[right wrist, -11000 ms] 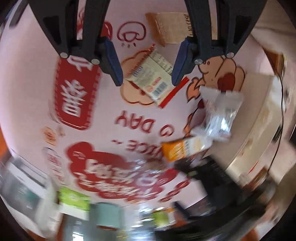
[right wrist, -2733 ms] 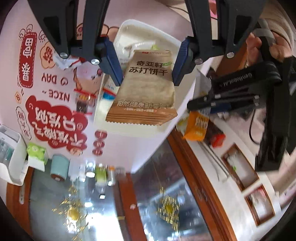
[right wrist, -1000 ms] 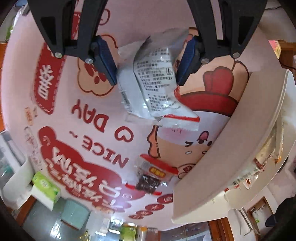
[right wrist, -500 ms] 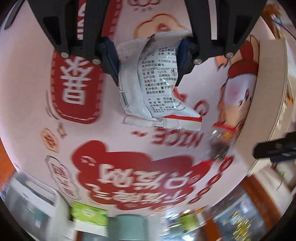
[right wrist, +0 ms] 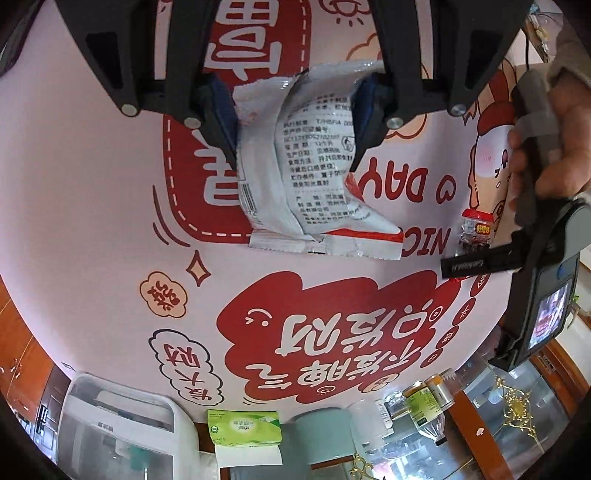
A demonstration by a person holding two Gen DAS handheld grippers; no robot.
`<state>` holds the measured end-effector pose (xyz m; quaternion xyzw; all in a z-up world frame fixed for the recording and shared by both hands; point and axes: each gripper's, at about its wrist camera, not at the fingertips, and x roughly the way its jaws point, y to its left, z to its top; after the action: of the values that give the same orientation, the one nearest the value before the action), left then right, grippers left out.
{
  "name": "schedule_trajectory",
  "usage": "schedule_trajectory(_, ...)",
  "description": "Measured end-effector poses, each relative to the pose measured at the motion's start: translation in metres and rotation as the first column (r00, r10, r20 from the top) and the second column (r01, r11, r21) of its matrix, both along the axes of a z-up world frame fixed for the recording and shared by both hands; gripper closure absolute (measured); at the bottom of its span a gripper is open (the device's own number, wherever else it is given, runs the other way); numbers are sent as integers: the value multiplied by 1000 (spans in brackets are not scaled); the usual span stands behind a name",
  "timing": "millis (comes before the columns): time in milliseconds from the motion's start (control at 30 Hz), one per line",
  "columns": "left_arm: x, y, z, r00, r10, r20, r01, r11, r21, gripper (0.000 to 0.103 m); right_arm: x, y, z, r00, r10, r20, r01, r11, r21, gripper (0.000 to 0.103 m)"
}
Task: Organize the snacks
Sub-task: 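Grasp the dark jerky packet with the left gripper while the right grasps the white printed bag, then carry both packets into the white tray and open both grippers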
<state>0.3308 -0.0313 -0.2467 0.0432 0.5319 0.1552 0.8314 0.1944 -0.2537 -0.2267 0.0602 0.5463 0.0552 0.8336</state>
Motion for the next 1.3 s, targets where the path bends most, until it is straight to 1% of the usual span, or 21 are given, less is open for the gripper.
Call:
schedule_trajectory(67,3,1,0,1000,11,12,-11,1000,3,24,1,1,-2,1000,15,-3,-15,1000,1,49)
schedule_trajectory(133,3,5,0,999,34,18,-34,999,-15,24,2,2,-4,1000,24,-11,-24,1000,-1,49)
schedule_trajectory(233,1,14,-2,996,79,36,-76,995,-71,24,4,3,-5,999,35,-9,-35,999,4,49)
schedule_trajectory(333,-2,24,-4,991,127,52,-118,982,-144,24,5,4,-3,999,47,-5,-47,999,8,49)
schedule_trajectory(400,-2,23,-6,989,134,61,-123,980,-156,25,5,4,-3,999,54,-1,-54,999,4,49)
schedule_trajectory(433,-3,24,-7,988,136,66,-123,977,-173,28,5,4,-3,998,55,-1,-55,998,4,49)
schedule_trajectory(467,-5,24,-7,988,136,70,-120,973,-195,36,5,4,-3,998,56,-1,-56,998,3,49)
schedule_trajectory(500,-6,24,-7,989,127,75,-108,969,-222,43,5,4,-2,998,56,-1,-56,998,3,49)
schedule_trajectory(667,-14,16,-7,991,112,74,-92,968,-234,45,0,5,3,999,51,20,-51,999,2,49)
schedule_trajectory(733,-21,14,-6,993,98,60,-80,966,-245,47,-4,6,7,998,48,27,-49,999,6,49)
schedule_trajectory(767,-26,14,-4,995,91,49,-75,963,-259,57,-6,7,9,998,48,30,-48,999,5,49)
schedule_trajectory(800,-31,12,-2,996,82,44,-68,961,-267,62,-8,8,11,998,47,34,-48,999,4,49)
schedule_trajectory(833,-36,10,2,998,57,29,-46,952,-302,63,-11,9,13,998,47,38,-47,999,6,49)
schedule_trajectory(867,-36,9,3,999,44,11,-38,945,-324,63,-13,10,16,998,46,43,-46,999,8,49)
schedule_trajectory(933,-49,4,9,1000,-1,-17,-5,928,-372,63,-18,13,21,998,43,50,-44,999,8,49)
schedule_trajectory(1000,-65,-5,18,998,-65,-12,56,923,-381,63,-23,16,26,997,42,57,-42,999,7,49)
schedule_trajectory(1033,-77,-10,26,993,-117,-6,105,916,-388,63,-26,18,29,997,41,62,-42,999,6,49)
schedule_trajectory(1100,-93,-15,36,984,-178,4,165,903,-397,63,-31,23,34,997,38,70,-39,999,4,49)
schedule_trajectory(1200,-122,-14,61,960,-278,25,262,866,-425,63,-42,32,45,995,39,87,-39,999,9,49)
schedule_trajectory(1300,-146,0,87,937,-344,63,336,835,-436,63,-53,45,54,994,49,99,-51,999,12,49)
